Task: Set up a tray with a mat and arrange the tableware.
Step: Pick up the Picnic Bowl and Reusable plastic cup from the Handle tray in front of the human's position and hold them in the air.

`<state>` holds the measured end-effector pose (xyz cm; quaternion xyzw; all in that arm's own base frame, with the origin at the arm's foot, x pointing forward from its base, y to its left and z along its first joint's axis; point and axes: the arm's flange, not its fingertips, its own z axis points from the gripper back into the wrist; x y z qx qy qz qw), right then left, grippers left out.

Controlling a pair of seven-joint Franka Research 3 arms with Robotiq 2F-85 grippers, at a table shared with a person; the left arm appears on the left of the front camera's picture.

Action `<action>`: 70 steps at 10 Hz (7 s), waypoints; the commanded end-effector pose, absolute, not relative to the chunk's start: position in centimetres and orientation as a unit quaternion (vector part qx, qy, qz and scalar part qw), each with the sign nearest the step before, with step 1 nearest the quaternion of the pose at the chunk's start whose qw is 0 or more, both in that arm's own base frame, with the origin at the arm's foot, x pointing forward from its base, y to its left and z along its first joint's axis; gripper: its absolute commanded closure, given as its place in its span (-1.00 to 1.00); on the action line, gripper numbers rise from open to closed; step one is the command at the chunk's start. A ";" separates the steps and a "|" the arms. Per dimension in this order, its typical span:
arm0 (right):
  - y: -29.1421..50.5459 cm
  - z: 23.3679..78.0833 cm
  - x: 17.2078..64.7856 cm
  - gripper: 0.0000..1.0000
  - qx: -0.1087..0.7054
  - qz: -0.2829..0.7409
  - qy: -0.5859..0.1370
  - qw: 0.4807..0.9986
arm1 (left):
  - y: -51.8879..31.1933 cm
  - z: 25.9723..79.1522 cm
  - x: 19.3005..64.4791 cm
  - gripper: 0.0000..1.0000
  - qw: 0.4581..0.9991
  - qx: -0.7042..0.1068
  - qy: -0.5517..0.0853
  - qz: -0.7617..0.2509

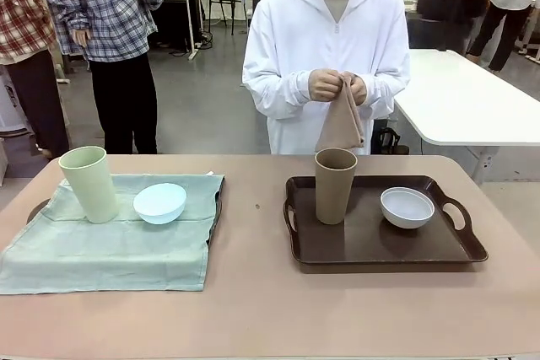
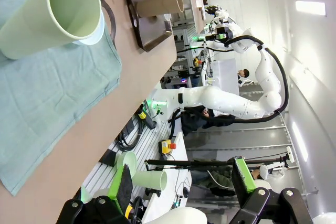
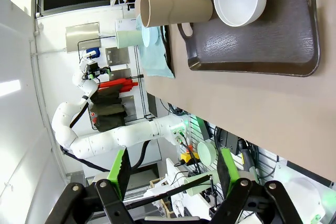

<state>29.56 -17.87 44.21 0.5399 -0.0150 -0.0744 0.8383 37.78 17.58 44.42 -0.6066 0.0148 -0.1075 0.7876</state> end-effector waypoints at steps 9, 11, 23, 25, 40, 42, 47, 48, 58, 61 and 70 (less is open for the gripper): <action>-14.0 49.4 34.0 -0.73 0.393 -0.082 -0.047 0.915 | 8.2 63.9 40.0 -1.00 0.844 -0.387 -0.120 -0.352; -11.6 48.1 35.6 -0.73 0.311 -0.067 -0.048 0.947 | 3.1 65.3 40.6 -1.00 0.834 -0.315 -0.094 -0.443; -3.7 42.7 40.9 -0.73 0.203 -0.054 -0.042 0.977 | -11.8 66.5 45.7 -1.00 0.807 -0.175 -0.216 -0.521; -1.0 42.0 43.4 -0.73 0.197 -0.061 -0.038 0.978 | -18.0 64.2 47.6 -1.00 0.767 -0.137 -0.252 -0.573; -0.4 38.9 46.0 -0.73 0.121 -0.093 -0.085 0.985 | -29.0 53.0 48.5 -1.00 0.677 -0.257 -0.279 -0.631; 0.2 37.7 45.9 -0.73 0.108 -0.082 -0.087 0.987 | -30.4 49.9 48.9 -1.00 0.642 -0.286 -0.248 -0.666; 1.3 34.1 46.6 -0.73 0.083 -0.059 -0.066 0.993 | -33.9 42.8 50.5 -1.00 0.579 -0.281 -0.320 -0.695; 1.6 33.5 46.8 -0.73 0.082 -0.055 -0.065 0.993 | -34.8 41.7 50.9 -1.00 0.589 -0.280 -0.332 -0.681; 2.3 35.0 47.2 -0.73 0.047 -0.051 -0.096 0.993 | -39.4 34.2 51.3 -1.00 0.590 -0.342 -0.333 -0.651; 2.3 35.1 47.0 -0.73 0.046 -0.053 -0.097 0.993 | -40.2 33.1 52.1 -1.00 0.589 -0.354 -0.334 -0.645; 2.5 34.9 46.7 -0.73 0.042 -0.056 -0.083 0.994 | -43.7 30.6 51.8 -1.00 0.577 -0.353 -0.319 -0.663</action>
